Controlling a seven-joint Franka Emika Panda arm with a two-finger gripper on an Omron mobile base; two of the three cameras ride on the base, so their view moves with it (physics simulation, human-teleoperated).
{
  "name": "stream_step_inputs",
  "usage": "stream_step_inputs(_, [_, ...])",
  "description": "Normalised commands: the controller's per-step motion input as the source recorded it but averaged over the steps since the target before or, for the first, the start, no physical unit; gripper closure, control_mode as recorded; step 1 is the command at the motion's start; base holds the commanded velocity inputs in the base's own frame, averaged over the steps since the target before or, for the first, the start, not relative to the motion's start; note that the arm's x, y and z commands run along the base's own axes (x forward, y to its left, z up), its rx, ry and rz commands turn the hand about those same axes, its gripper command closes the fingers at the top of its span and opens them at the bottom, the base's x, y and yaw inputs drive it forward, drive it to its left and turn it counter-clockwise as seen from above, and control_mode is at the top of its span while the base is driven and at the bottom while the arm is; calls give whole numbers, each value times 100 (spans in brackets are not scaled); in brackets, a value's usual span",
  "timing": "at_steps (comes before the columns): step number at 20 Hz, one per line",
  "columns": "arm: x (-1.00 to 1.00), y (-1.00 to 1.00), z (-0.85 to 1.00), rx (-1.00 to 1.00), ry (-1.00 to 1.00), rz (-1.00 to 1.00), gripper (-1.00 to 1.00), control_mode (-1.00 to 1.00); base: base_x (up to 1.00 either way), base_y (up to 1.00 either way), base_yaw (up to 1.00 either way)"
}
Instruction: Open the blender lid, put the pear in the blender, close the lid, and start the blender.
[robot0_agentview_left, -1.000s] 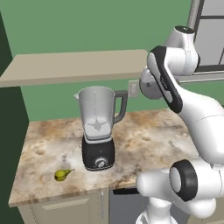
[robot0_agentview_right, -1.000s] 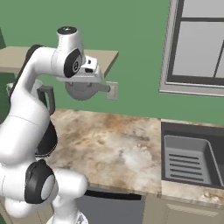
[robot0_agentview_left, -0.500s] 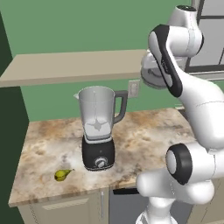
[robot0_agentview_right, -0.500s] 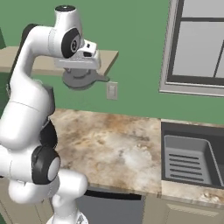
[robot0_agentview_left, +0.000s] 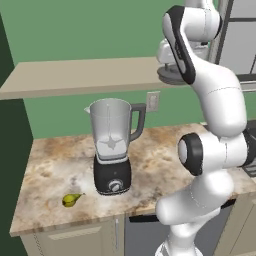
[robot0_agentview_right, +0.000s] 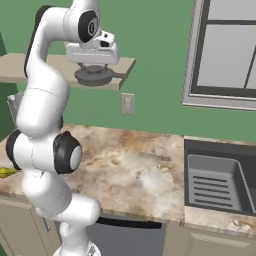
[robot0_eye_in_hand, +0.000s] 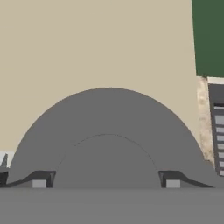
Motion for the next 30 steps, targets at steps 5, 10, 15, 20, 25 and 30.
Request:
stream_step_inputs(5, [43,1,0,0,0,0,100,-100,0,0,0])
stream_step_inputs(10, [51,12,-2,0,0,0,100,-100,0,0,0])
stream_step_inputs(15, [38,12,-9,0,0,0,100,-100,0,0,0])
stream_step_inputs(20, [2,3,-34,0,-1,0,100,-100,0,0,0])
stream_step_inputs(25, [0,6,-42,0,-6,0,100,-100,0,0,0])
stream_step_inputs(30, [0,9,-28,0,-11,0,-100,-100,0,0,0])
